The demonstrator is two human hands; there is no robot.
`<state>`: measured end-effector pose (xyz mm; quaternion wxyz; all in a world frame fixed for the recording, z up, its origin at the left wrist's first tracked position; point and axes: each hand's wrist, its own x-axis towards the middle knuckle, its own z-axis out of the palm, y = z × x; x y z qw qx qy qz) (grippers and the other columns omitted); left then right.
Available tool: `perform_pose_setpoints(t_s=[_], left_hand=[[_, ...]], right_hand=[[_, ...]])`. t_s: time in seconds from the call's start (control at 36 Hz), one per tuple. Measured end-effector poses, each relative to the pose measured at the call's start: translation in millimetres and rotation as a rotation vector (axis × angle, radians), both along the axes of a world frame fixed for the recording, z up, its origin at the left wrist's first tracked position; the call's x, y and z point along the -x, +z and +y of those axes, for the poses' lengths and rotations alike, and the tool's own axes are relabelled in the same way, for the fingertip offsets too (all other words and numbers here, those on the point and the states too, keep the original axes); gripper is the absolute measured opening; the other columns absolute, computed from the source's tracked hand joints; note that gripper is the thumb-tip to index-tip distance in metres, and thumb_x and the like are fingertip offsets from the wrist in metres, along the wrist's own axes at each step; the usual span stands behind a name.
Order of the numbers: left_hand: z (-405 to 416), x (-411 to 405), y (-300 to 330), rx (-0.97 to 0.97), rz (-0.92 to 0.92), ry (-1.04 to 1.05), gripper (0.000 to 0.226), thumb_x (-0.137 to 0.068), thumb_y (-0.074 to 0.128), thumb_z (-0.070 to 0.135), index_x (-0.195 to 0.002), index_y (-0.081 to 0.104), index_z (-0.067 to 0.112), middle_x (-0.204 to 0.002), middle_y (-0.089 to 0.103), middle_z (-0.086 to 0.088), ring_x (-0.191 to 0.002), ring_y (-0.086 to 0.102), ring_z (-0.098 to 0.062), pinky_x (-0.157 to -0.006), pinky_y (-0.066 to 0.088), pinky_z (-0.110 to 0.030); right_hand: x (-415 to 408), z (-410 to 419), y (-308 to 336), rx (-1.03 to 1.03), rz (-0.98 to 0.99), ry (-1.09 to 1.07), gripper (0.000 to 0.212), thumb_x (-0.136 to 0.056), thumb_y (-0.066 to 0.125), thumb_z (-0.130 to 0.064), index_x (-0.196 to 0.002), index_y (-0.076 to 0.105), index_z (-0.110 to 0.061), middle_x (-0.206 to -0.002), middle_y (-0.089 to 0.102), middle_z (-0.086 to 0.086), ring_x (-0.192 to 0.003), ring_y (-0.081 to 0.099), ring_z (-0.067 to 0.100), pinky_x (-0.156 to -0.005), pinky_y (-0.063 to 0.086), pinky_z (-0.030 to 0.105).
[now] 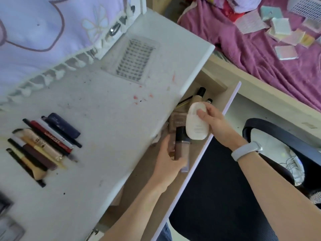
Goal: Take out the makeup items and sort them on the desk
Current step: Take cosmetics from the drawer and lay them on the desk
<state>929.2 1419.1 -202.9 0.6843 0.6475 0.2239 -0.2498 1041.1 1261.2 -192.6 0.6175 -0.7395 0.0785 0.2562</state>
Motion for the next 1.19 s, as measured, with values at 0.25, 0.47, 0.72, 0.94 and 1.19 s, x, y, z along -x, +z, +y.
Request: perform_pose_setpoints(t_s=[0.25,0.47,0.72,0.94,1.19], left_hand=[[64.6,-28.7,64.8,0.175,-0.047,0.413,0.047,-0.091,0.044,-0.005,-0.128,0.049,0.025,-0.103,0.066,0.0,-0.086,0.065,-0.014,-0.075,0.053,-0.033],[134.6,-66.2,58.9,-0.479,-0.197,0.524,0.056,-0.088,0.058,0.008,-0.138,0.037,0.02,-0.114,0.056,0.004,-0.097,0.057,-0.012,-0.076,0.05,-0.022],[174.2,-102.4,40.9,-0.693,-0.151,0.563,0.058,-0.089,0.058,0.016,-0.142,0.034,0.013,-0.133,0.049,-0.009,-0.118,0.05,-0.023,-0.09,0.041,-0.025],[181.0,-85.4,44.8,-0.908,-0.294,0.281,0.054,-0.091,0.06,0.02,-0.139,0.04,0.007,-0.15,0.023,-0.011,-0.136,0.026,-0.025,-0.103,0.027,-0.022],[182.7,-72.1,28.6,-1.225,-0.345,-0.039,0.053,-0.092,0.057,0.023,-0.142,0.04,0.013,-0.154,0.024,-0.006,-0.142,0.017,-0.023,-0.103,0.034,-0.045]], right_hand=[[-21.0,69.9,35.6,0.111,-0.267,-0.233,0.025,-0.094,0.053,-0.032,-0.115,0.048,-0.018,-0.097,0.056,-0.007,-0.081,0.056,0.003,-0.059,0.048,0.012],[-45.4,162.2,31.5,0.243,-0.361,0.194,0.047,-0.091,0.053,-0.012,-0.137,0.043,-0.01,-0.132,0.042,0.005,-0.12,0.044,0.015,-0.096,0.036,0.019],[-62.7,231.0,24.0,0.287,-0.496,0.278,0.032,-0.088,0.061,-0.012,-0.119,0.054,-0.005,-0.122,0.049,0.012,-0.107,0.052,0.023,-0.092,0.042,0.027],[-50.5,232.4,15.6,0.471,-0.76,0.405,0.03,-0.091,0.043,-0.006,-0.116,0.058,0.004,-0.118,0.051,0.02,-0.101,0.056,0.032,-0.086,0.041,0.017],[-39.7,218.9,10.4,0.696,-1.011,0.641,0.053,-0.074,0.03,-0.007,-0.118,0.058,0.003,-0.118,0.058,0.019,-0.1,0.056,0.037,-0.076,0.053,0.045]])
